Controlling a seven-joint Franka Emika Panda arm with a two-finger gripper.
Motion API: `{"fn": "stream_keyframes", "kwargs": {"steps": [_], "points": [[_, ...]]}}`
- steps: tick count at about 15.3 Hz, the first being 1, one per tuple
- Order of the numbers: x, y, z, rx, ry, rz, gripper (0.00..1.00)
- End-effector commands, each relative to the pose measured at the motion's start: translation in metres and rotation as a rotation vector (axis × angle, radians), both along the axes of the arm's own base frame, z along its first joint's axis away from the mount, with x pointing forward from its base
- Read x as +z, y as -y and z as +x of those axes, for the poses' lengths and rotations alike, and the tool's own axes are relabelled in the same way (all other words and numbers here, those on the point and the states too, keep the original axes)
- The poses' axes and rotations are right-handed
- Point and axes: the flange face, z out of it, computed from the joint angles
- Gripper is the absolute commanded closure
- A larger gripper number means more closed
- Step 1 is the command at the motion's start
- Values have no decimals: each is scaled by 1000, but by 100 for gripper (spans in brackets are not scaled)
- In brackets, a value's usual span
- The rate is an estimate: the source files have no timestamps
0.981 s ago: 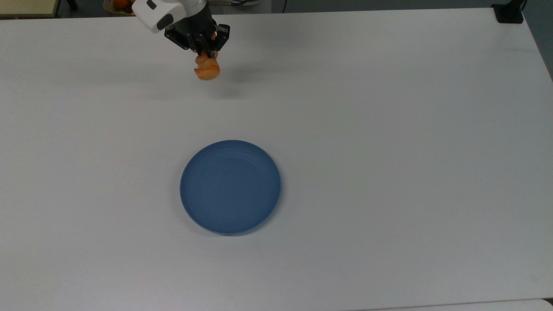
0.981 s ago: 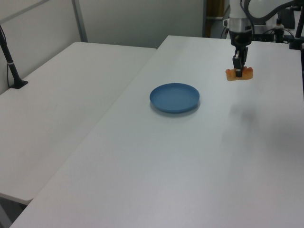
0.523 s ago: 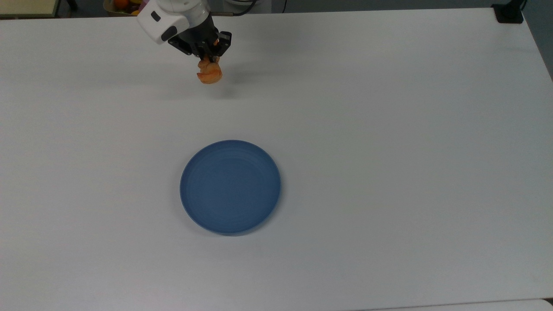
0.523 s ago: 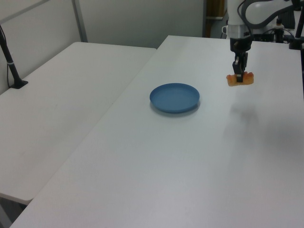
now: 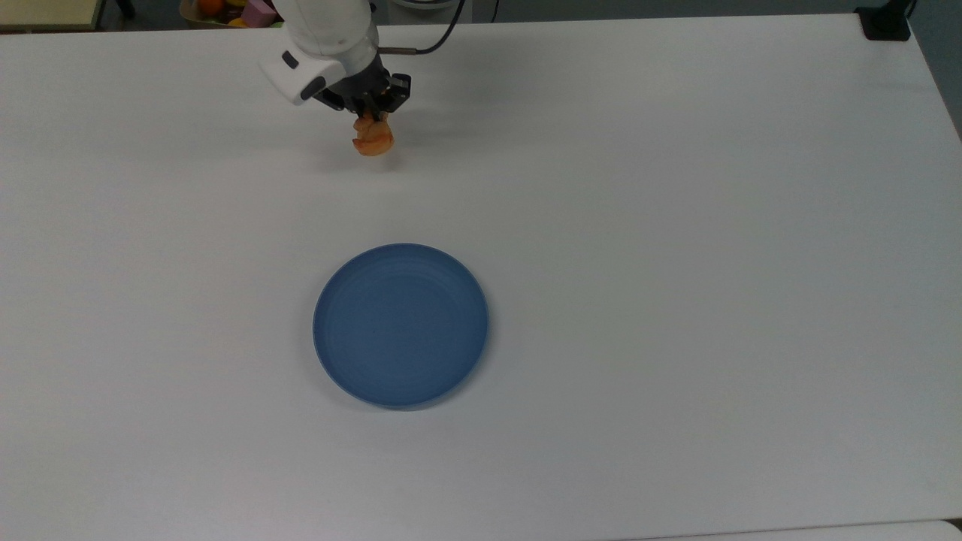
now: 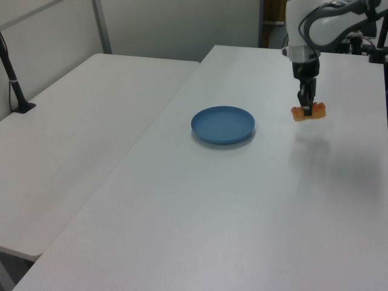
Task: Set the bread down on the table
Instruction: 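Lower the held bread roll onto the bare table beside the plate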
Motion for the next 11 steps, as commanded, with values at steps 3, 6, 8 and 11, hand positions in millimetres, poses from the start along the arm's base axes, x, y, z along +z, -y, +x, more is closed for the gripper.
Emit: {"fn": "stream_keyframes", "kwargs": {"steps": [3,6,8,11], "points": [[-24,-16,-6,-10,14,-41,83],[-38,-21,-7,-5,-7,-55,82],[-46,-26,-7,-7,-21,-65,78],[-50,-26,-7,-12,-29,-72,71]]}}
